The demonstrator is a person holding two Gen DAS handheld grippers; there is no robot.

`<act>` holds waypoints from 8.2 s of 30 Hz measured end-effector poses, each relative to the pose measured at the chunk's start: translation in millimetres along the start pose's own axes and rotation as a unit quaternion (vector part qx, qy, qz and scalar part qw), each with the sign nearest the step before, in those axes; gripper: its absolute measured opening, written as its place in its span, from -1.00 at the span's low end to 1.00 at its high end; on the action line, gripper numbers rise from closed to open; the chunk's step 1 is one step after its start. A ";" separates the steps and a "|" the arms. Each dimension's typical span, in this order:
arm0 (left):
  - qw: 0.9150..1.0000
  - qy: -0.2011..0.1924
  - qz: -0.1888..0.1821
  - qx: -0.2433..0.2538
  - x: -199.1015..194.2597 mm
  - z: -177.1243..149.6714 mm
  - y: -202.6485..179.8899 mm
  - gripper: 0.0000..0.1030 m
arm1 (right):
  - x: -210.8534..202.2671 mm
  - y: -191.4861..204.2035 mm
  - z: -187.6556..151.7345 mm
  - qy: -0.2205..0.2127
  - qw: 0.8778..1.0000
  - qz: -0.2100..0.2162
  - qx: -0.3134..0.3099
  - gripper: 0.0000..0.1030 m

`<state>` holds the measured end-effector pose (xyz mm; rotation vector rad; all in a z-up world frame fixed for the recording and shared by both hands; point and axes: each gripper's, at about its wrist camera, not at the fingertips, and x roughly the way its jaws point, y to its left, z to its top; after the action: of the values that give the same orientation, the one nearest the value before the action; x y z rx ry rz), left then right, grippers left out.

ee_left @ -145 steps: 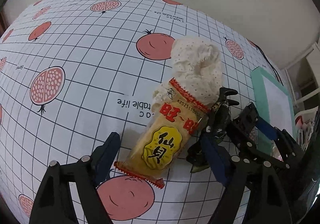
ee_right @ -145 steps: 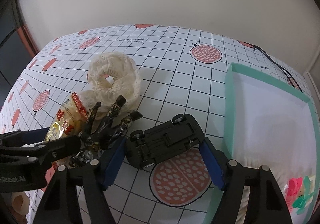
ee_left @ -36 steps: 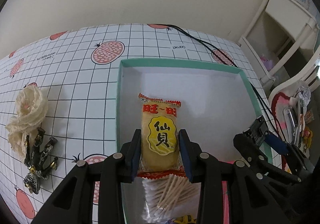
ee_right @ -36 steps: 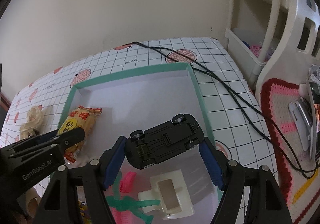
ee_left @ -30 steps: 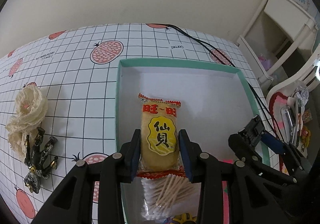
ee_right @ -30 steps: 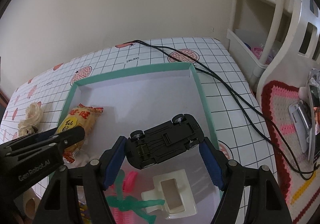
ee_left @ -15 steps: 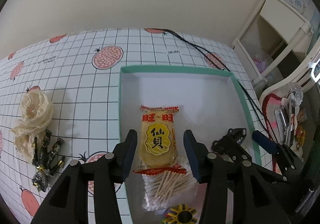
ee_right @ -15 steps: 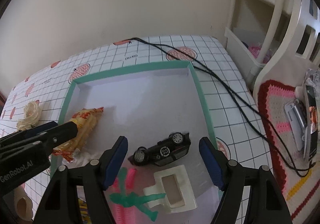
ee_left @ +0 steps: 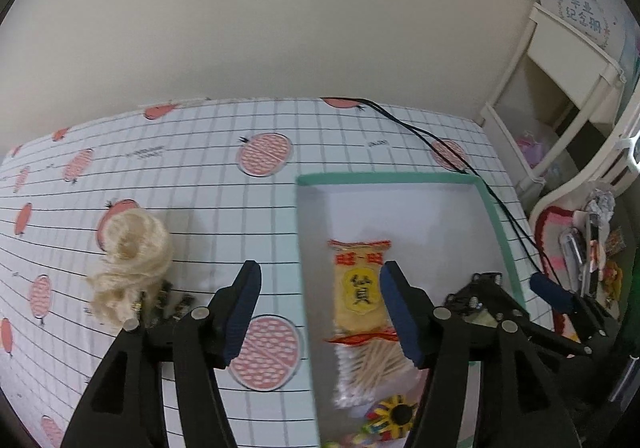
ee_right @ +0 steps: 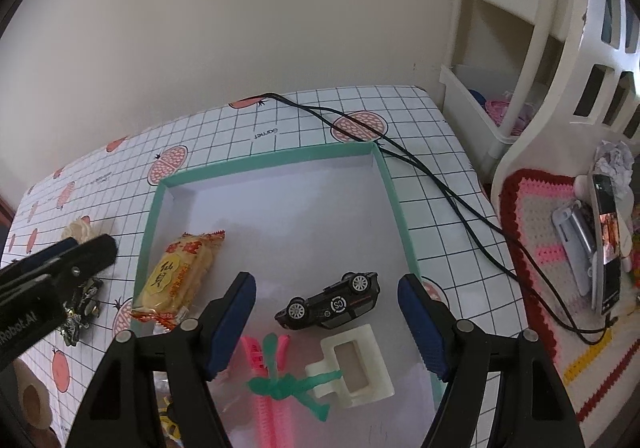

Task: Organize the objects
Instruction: 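Open the left tool to drop the cracker packet while right tool releases the car, then move both tools back from the tray toward the lace cloth and robot hand toy, then grasp the cream lace cloth with left tool while right tool grasps black robot hand toy, then lift and carry the lace cloth and robot hand toy over the tray with both tools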

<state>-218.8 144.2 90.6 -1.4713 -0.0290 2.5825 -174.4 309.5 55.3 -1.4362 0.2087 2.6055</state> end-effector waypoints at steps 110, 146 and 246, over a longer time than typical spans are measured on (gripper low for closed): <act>0.985 0.055 0.063 -0.150 13.7 -29.8 220.9 0.99 | 52.1 243.7 -54.9 0.055 0.982 0.108 -0.147 1.00; 0.986 0.078 0.052 -0.137 52.2 -40.8 200.4 0.29 | 57.6 238.4 -56.4 0.068 0.983 0.083 -0.151 0.31; 0.986 0.081 0.079 -0.125 38.7 -41.0 185.1 -0.50 | 24.3 209.1 -34.5 0.041 0.986 0.101 -0.126 0.30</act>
<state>-228.3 -34.9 18.0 -1.8359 -0.2329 2.6507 -201.6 100.0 25.9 -1.6865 0.0368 2.8222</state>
